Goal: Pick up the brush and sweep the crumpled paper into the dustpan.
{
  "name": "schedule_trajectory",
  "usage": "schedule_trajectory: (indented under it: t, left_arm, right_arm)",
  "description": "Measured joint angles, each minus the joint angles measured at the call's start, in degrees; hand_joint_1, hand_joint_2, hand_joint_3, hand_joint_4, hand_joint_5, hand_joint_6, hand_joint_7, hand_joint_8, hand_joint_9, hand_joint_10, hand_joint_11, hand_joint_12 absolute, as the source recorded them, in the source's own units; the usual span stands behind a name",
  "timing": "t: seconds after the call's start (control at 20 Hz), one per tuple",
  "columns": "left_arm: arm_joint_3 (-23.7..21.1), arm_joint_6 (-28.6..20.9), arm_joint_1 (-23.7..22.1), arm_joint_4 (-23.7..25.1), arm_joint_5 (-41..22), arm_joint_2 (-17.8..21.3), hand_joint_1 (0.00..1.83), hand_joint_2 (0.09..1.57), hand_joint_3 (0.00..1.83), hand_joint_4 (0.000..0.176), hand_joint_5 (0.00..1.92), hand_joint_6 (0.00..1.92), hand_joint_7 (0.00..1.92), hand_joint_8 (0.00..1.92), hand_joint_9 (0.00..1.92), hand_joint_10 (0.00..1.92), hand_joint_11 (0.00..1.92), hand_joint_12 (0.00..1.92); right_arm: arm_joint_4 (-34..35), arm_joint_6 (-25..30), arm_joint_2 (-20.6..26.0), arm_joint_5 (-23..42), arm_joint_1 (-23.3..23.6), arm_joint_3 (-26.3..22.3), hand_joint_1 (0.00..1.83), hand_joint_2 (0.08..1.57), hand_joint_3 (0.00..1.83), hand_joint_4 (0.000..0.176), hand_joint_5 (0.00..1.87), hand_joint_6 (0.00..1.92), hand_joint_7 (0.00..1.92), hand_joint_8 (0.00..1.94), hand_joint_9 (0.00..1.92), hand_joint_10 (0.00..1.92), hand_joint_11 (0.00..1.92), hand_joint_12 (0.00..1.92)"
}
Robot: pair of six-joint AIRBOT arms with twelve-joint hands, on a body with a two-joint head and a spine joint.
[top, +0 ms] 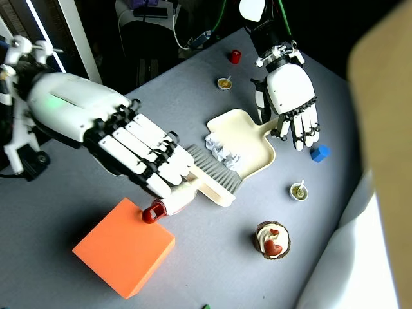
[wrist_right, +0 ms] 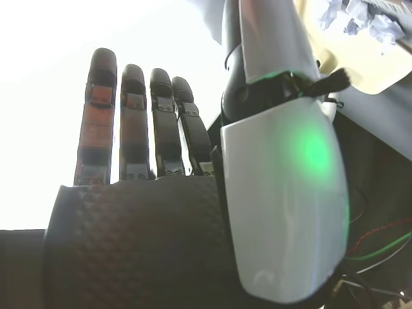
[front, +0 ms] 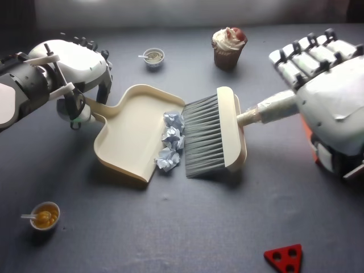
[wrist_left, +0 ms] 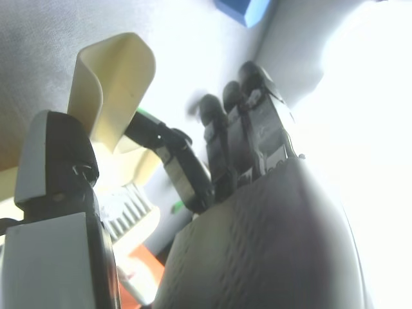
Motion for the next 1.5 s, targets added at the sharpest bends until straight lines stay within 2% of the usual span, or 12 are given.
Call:
schedule_trajectory:
  t: [0.1,0.3,0.6,0.7,0.9,1.0,1.3,1.45,1.5]
  left_arm:
    - [1.0,-1.6,0.0,1.5,0.0,-0.1,1.14,1.1,0.0,0.0,1.02,0.92,0.33,0.01,0.24,0.01,0.25,0.07]
    - [2.5,-5.1,0.0,4.9,0.1,-0.4,1.16,1.09,0.0,0.0,1.05,0.86,0.34,0.0,0.25,0.0,0.25,0.07]
    - [2.5,-5.4,-0.1,5.5,-0.1,-0.4,1.17,1.07,0.0,0.0,1.08,0.81,0.37,0.0,0.28,0.0,0.29,0.09]
    - [2.3,-5.5,-0.4,5.9,-0.1,-0.4,1.13,1.1,0.0,0.0,1.03,0.9,0.37,0.0,0.27,0.0,0.27,0.08]
    - [1.9,-5.6,-0.3,6.0,-0.3,-0.4,1.14,1.09,0.0,0.0,1.04,0.88,0.35,0.01,0.26,0.01,0.27,0.09]
    - [1.7,-5.6,-0.4,6.0,-0.2,-0.4,1.14,1.09,0.0,0.0,1.05,0.86,0.35,0.0,0.25,0.0,0.24,0.09]
    - [1.1,-5.8,-0.3,6.0,-0.2,-0.4,1.17,1.08,0.0,0.0,1.06,0.84,0.36,0.0,0.25,0.0,0.25,0.1]
    - [1.1,-5.8,-0.3,6.0,-0.2,-0.4,1.15,1.09,0.0,0.0,1.04,0.87,0.33,0.0,0.22,0.0,0.23,0.09]
    - [1.1,-5.8,-0.3,6.1,-0.2,-0.4,1.16,1.09,0.0,0.0,1.05,0.86,0.32,0.0,0.21,0.0,0.23,0.09]
  right_arm:
    - [0.7,0.0,-2.8,-0.5,0.0,2.5,1.23,0.99,0.01,0.0,0.22,0.01,0.27,0.0,0.27,0.0,0.36,0.05]
    - [0.2,0.0,-7.5,-0.5,-0.4,7.9,1.22,0.98,0.0,0.0,0.23,0.01,0.26,0.0,0.28,0.01,0.37,0.05]
    - [0.3,0.0,-11.4,-0.6,-0.4,14.2,1.24,0.98,0.0,0.0,0.24,0.01,0.26,0.0,0.26,0.0,0.34,0.04]
    - [0.2,0.1,-12.9,-0.6,-0.4,15.9,1.25,0.99,0.0,0.0,0.26,0.01,0.26,0.0,0.27,0.0,0.33,0.04]
    - [0.6,0.6,-15.0,-0.6,-0.4,18.5,1.23,1.0,0.01,0.0,0.24,0.0,0.24,0.0,0.24,0.0,0.3,0.02]
    - [0.2,0.8,-15.9,-0.6,-1.0,19.8,1.24,0.98,0.0,0.0,0.28,0.01,0.29,0.01,0.29,0.01,0.36,0.05]
    - [-1.2,1.2,-19.1,0.8,-2.3,24.0,1.21,0.97,0.0,0.0,0.27,0.0,0.27,0.0,0.28,0.0,0.35,0.04]
    - [-0.5,1.3,-19.3,1.2,-3.2,25.7,1.16,1.0,0.01,0.0,0.19,0.0,0.2,0.0,0.22,0.0,0.27,0.01]
    - [-0.6,1.3,-19.3,1.1,-3.2,26.2,1.17,0.99,0.0,0.0,0.21,0.01,0.2,0.0,0.23,0.01,0.31,0.02]
